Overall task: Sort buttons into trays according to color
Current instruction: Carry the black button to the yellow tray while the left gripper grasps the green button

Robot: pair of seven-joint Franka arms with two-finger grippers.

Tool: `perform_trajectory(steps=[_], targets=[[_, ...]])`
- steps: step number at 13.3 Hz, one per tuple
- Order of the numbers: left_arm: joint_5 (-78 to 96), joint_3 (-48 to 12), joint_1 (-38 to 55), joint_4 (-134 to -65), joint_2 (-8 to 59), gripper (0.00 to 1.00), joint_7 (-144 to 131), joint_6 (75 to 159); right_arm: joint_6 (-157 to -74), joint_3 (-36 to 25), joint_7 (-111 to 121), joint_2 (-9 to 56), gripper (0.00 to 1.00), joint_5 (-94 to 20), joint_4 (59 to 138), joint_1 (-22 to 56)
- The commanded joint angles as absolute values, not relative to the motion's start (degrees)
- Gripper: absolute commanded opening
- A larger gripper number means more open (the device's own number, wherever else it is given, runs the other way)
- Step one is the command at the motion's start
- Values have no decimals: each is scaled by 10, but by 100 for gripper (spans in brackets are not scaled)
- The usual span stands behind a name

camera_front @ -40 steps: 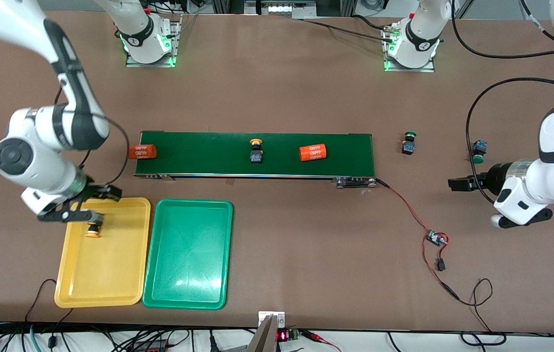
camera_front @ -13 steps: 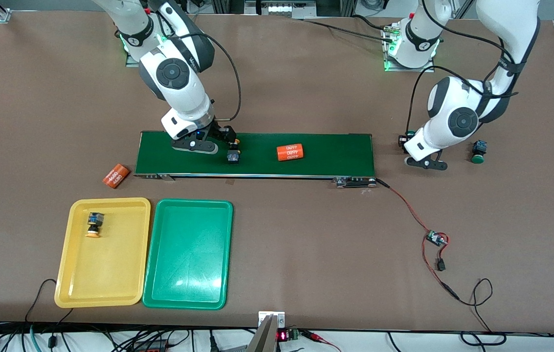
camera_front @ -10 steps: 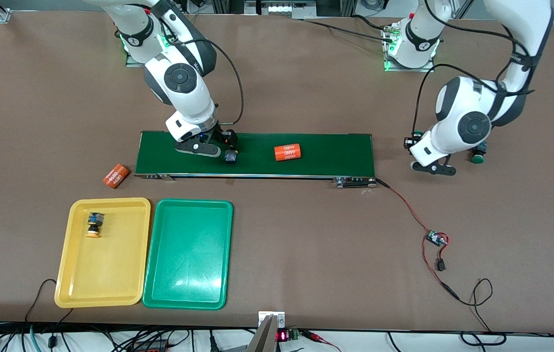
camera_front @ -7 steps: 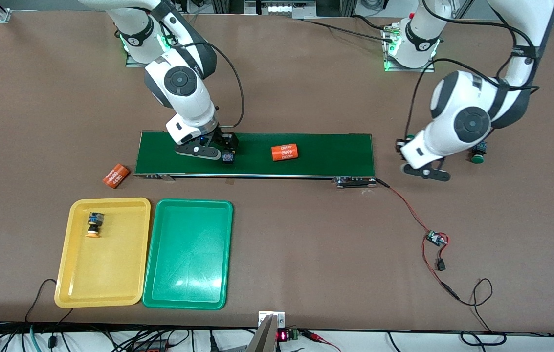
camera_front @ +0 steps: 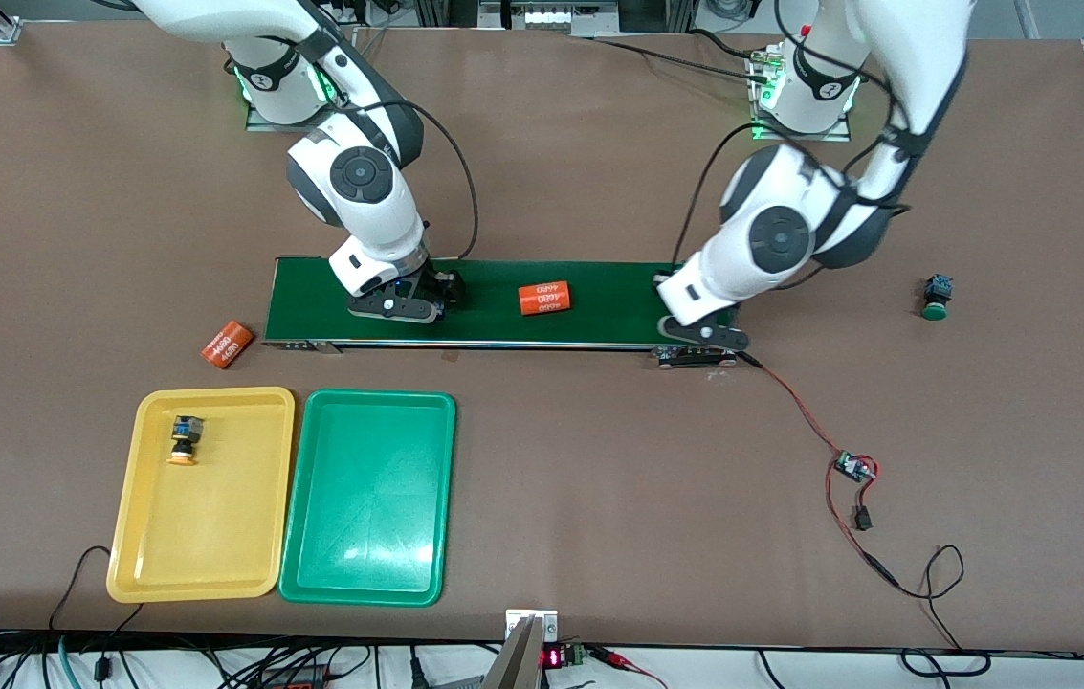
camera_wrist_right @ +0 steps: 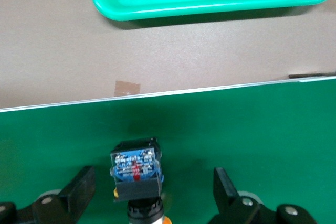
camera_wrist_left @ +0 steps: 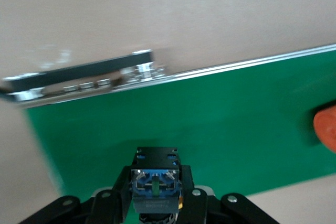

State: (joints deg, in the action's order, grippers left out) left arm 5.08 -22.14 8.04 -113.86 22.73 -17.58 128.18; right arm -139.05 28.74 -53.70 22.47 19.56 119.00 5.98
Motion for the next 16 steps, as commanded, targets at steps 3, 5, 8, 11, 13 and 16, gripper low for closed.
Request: perform_trajectory(steps=[3,5,8,11,13,16], targets=[[62,-218,91,-1120,238,100,-191,1289,-1393,279,-533,239,79,222,1179,63],[62,-216,84,-1118,205,100,-193,1262,-1393,278,-528,243,60,226,1179,63],[55,-172,77,-1080,140,100,-190,1145,-1392,274,-527,244,27,227,1179,63],[37,-101,66,-1079,113,100,-172,1078,-1388,259,-508,236,13,222,1159,58],[-26,-78,49,-1085,113,100,-101,1060,-1365,245,-478,231,13,215,1130,48],[-80,-39,-2,-1117,121,100,4,1063,-1304,229,-423,233,13,214,1060,33]])
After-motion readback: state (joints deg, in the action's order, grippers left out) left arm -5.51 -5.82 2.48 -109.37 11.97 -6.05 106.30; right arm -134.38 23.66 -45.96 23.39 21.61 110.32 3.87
